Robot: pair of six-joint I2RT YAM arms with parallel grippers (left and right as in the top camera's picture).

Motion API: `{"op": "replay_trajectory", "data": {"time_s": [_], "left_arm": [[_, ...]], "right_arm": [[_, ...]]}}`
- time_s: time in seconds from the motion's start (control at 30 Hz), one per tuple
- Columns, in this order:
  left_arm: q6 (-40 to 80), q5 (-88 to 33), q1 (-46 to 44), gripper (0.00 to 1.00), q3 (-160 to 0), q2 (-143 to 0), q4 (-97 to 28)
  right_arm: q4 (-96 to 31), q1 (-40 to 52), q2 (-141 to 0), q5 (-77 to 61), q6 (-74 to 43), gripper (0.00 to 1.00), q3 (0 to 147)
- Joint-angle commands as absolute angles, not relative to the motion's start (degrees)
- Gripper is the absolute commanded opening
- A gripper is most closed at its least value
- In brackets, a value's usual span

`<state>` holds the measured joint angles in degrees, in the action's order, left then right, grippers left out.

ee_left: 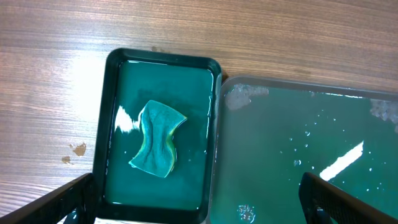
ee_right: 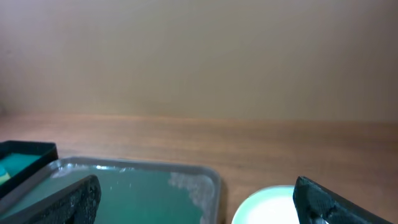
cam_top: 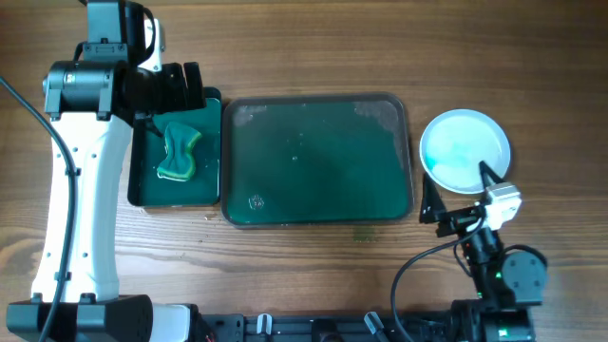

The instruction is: Clean dirty plates on tray and stack at the side

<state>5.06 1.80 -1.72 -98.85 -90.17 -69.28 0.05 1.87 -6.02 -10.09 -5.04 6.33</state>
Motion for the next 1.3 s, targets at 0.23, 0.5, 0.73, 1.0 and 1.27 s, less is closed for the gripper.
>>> {"op": "replay_trajectory", "data": {"time_s": [0.23,0.5,0.73,1.0,1.27], "left_arm": [[5.6,1.3,-1.7,1.00,-98.7,-90.4,-69.2],[5.6,1.3,-1.7,1.00,-98.7,-90.4,-69.2],[5.6,1.3,-1.7,1.00,-98.7,-90.4,-69.2],[5.6,1.3,-1.7,1.00,-98.7,-90.4,-69.2],[5.6,1.3,-1.7,1.00,-98.6,-90.4,-69.2]], "right_arm": [[2.5,4.0,-1.8,-5.0,-9.6,1.00,0.3],[0.6,4.0,-0.2,-7.3,-12.6,1.00,0.3],[0.6,4.0,-0.4,-7.3,-12.6,1.00,0.3],[0.6,4.0,-0.6,-7.3,-12.6,1.00,0.3],[0.6,4.0,-0.6,-7.3,-12.6,1.00,0.3]]}}
